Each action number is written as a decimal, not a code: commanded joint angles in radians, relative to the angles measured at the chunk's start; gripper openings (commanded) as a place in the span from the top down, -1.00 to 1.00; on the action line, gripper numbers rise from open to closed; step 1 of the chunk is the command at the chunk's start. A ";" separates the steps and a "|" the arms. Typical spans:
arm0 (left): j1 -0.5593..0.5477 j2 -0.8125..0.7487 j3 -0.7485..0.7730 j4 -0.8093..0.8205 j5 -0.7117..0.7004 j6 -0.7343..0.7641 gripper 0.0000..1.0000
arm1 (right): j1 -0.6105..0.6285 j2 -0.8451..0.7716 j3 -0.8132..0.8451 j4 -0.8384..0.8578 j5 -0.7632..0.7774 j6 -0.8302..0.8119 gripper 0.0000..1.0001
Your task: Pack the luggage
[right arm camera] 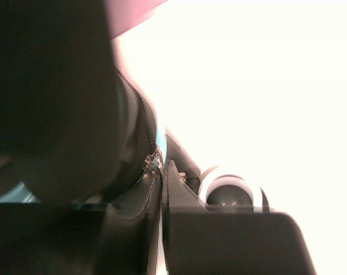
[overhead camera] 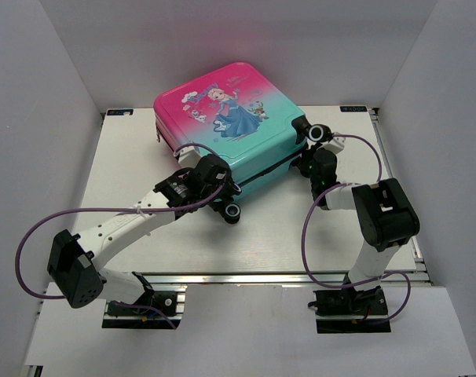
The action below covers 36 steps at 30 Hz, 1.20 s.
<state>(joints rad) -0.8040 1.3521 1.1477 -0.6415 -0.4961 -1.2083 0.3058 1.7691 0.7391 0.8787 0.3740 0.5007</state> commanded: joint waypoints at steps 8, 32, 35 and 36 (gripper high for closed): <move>0.091 -0.021 -0.037 -0.328 -0.088 0.122 1.00 | -0.292 0.082 0.175 -0.103 0.088 0.030 1.00; 0.193 0.028 -0.028 -0.398 -0.029 0.171 1.00 | -0.349 0.643 0.882 0.284 -0.586 -0.148 1.00; 0.203 0.022 -0.032 -0.437 -0.029 0.151 1.00 | -0.315 0.769 1.107 0.287 -0.545 -0.111 1.00; 0.203 0.022 -0.037 -0.443 -0.029 0.144 1.00 | -0.309 0.806 1.173 0.267 -0.523 -0.097 1.00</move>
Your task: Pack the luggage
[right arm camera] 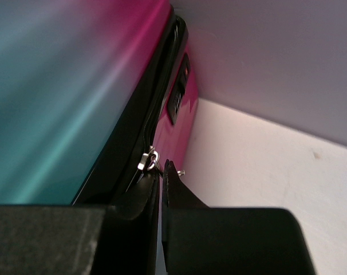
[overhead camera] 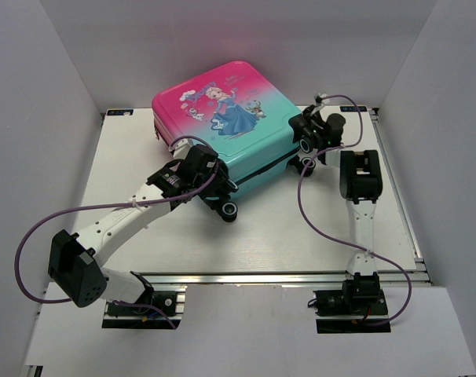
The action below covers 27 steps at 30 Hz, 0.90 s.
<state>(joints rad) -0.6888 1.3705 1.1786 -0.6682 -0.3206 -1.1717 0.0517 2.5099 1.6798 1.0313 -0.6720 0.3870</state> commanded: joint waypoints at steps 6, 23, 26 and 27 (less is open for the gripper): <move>0.097 0.013 -0.068 -0.441 -0.199 0.086 1.00 | 0.045 0.251 0.597 0.064 0.609 0.033 1.00; 0.379 0.144 0.085 -0.266 -0.347 0.176 -0.69 | 0.195 -0.526 -0.810 0.670 0.350 -0.138 1.00; 0.428 0.176 0.119 -0.191 -0.344 0.217 -0.69 | 0.247 -0.601 -0.913 0.655 0.315 -0.162 1.00; 0.457 0.188 0.125 -0.151 -0.345 0.225 -0.69 | 0.269 -0.635 -0.936 0.658 0.319 -0.166 1.00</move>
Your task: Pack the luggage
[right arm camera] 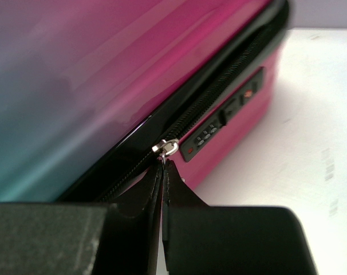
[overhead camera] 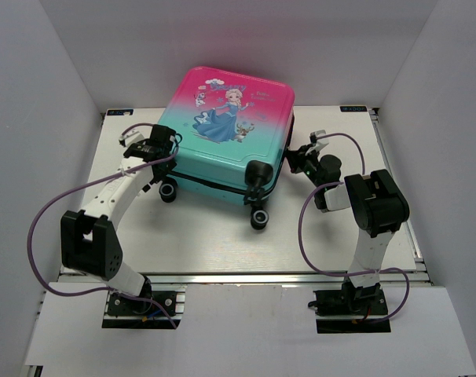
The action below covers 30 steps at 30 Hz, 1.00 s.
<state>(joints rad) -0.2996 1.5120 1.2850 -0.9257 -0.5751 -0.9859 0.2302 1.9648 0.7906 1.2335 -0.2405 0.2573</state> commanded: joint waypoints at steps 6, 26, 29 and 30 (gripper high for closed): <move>0.193 0.171 0.123 0.264 -0.079 0.168 -0.69 | 0.213 -0.178 -0.172 0.442 -0.108 -0.033 1.00; 0.284 -0.211 -0.126 0.301 0.553 0.354 -0.96 | 0.363 -0.222 -0.064 0.044 0.222 -0.098 1.00; 0.284 -0.398 -0.226 0.277 0.678 0.329 -0.96 | 0.373 -0.233 -0.059 0.015 0.218 -0.116 1.00; 0.284 -0.436 -0.239 0.271 0.705 0.355 -0.96 | 0.371 -0.236 -0.057 0.011 0.219 -0.122 1.00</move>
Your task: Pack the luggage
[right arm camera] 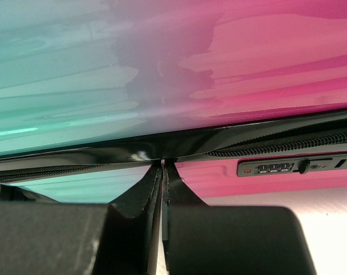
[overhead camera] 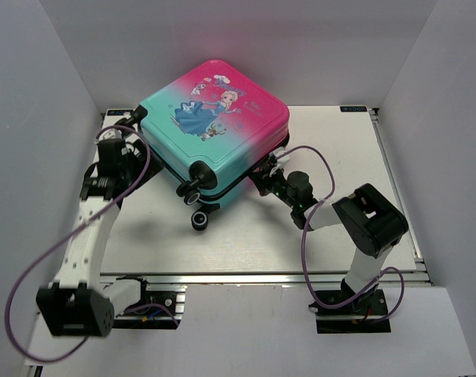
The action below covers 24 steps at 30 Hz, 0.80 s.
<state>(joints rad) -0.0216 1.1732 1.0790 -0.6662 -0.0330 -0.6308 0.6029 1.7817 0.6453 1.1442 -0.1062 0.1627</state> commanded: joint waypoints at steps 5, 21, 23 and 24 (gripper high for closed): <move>-0.003 -0.196 -0.082 0.047 0.640 0.343 -0.96 | 0.000 -0.056 0.088 0.084 0.074 -0.028 1.00; -0.147 -0.061 -0.125 -0.050 0.622 0.462 -0.96 | 0.003 -0.048 0.091 0.055 0.089 -0.015 1.00; -0.166 -0.027 -0.125 -0.053 0.547 0.447 -0.96 | 0.003 -0.051 0.090 0.051 0.092 -0.018 1.00; -0.181 -0.003 -0.117 -0.055 0.521 0.441 -0.96 | 0.005 -0.053 0.085 0.052 0.099 -0.020 1.00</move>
<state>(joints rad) -0.1776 1.1206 0.9382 -0.6952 0.5751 -0.2096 0.6064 1.7668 0.6586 1.0931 -0.0990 0.1593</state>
